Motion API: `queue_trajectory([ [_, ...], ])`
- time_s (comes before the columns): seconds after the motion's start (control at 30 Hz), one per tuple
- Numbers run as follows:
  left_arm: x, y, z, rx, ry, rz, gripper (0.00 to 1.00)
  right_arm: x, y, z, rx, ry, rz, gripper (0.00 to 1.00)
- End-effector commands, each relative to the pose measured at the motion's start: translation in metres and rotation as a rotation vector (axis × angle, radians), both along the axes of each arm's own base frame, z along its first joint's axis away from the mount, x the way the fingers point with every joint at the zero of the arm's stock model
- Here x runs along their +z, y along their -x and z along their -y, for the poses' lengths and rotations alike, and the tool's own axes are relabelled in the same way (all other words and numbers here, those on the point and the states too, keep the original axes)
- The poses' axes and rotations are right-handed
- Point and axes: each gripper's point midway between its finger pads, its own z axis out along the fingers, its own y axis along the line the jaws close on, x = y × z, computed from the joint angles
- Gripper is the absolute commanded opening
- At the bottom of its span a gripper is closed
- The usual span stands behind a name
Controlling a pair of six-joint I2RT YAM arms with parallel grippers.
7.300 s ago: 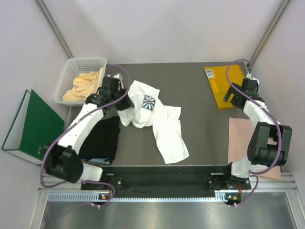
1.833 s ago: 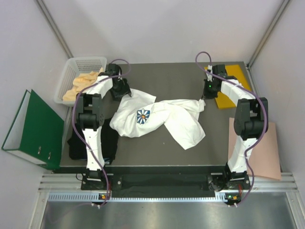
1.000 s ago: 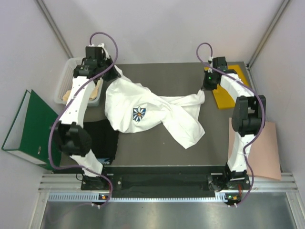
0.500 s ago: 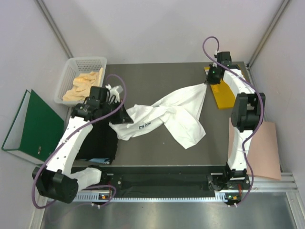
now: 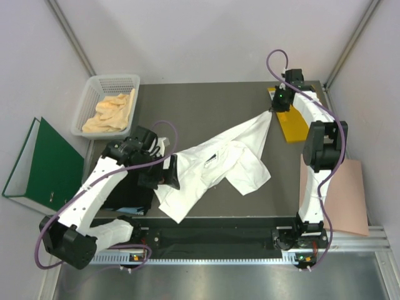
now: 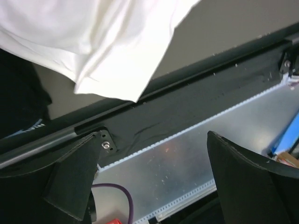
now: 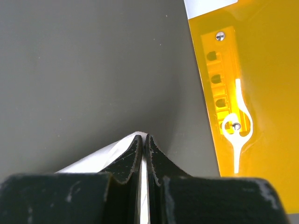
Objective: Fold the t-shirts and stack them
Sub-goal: Flatten out the tshirt
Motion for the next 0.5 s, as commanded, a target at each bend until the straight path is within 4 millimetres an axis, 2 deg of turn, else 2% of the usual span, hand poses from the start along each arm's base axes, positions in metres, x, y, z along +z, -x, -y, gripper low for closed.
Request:
queue_trajectory([
  [0.0,0.024,-0.060,0.000,0.073,-0.044,0.229,0.99,0.009,-0.004,0.007,-0.019,-0.011,0.043,0.00],
  [0.03,0.023,-0.071,-0.006,0.104,-0.084,0.265,0.99,0.010,-0.003,0.007,-0.018,-0.010,0.044,0.00],
  [0.1,0.018,-0.088,-0.002,0.113,-0.091,0.291,0.99,0.006,0.002,0.008,-0.016,-0.005,0.034,0.00],
  [0.17,0.001,-0.096,-0.005,0.116,-0.143,0.246,0.99,0.005,0.006,0.008,-0.013,-0.003,0.028,0.00],
  [0.3,-0.032,-0.096,-0.010,0.115,-0.217,0.137,0.97,0.004,0.011,0.006,-0.002,-0.008,0.022,0.00],
  [0.4,-0.040,-0.096,-0.011,0.148,-0.220,0.117,0.93,0.001,0.014,0.005,-0.001,-0.010,0.015,0.00],
  [0.47,-0.035,-0.097,-0.011,0.168,-0.201,0.144,0.92,0.002,0.015,0.006,0.001,-0.011,0.018,0.00],
])
